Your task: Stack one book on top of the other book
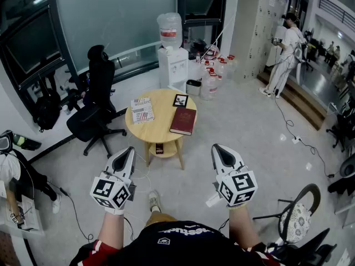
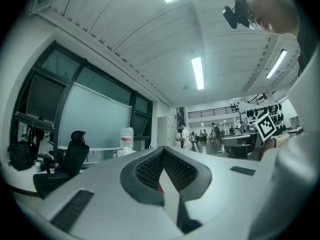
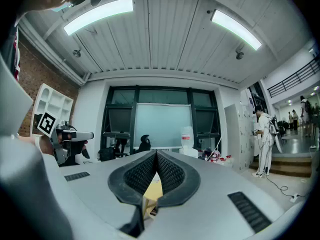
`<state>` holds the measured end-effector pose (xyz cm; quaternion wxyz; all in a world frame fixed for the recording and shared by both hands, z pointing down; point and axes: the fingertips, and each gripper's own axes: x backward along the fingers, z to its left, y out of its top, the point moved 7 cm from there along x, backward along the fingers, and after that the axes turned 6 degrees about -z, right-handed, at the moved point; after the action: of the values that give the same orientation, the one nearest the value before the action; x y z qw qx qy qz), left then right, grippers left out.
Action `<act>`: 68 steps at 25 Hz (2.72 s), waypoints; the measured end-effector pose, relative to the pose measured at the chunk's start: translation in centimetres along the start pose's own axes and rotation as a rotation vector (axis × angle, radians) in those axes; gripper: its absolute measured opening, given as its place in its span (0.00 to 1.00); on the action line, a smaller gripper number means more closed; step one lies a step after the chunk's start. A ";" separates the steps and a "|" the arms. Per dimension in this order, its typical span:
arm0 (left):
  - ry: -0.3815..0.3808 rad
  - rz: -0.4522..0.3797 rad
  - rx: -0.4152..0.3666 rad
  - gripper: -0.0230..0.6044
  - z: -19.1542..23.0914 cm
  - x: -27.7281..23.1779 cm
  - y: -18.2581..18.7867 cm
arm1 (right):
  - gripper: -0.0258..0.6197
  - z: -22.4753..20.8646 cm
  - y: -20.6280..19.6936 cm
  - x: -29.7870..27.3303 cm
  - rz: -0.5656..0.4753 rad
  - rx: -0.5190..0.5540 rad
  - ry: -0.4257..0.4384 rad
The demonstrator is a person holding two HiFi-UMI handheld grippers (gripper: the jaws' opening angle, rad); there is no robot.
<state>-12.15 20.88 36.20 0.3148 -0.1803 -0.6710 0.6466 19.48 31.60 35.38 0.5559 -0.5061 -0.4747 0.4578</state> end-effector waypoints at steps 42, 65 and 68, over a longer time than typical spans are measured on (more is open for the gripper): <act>0.017 0.006 0.047 0.06 2.8 -0.9 -1.2 | 0.08 -0.5 0.7 -1.8 -0.016 0.100 -0.030; -0.110 0.013 0.075 0.06 13.6 -16.3 -2.6 | 0.08 -4.0 1.9 -15.7 -0.012 0.099 -0.148; -0.127 0.013 0.086 0.06 15.6 -18.6 -3.1 | 0.08 -4.1 2.0 -18.4 -0.013 0.086 -0.151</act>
<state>-8.16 -3.30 36.31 0.2750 -0.1297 -0.6600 0.6870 21.07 13.05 32.02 0.5425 -0.4428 -0.4986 0.5110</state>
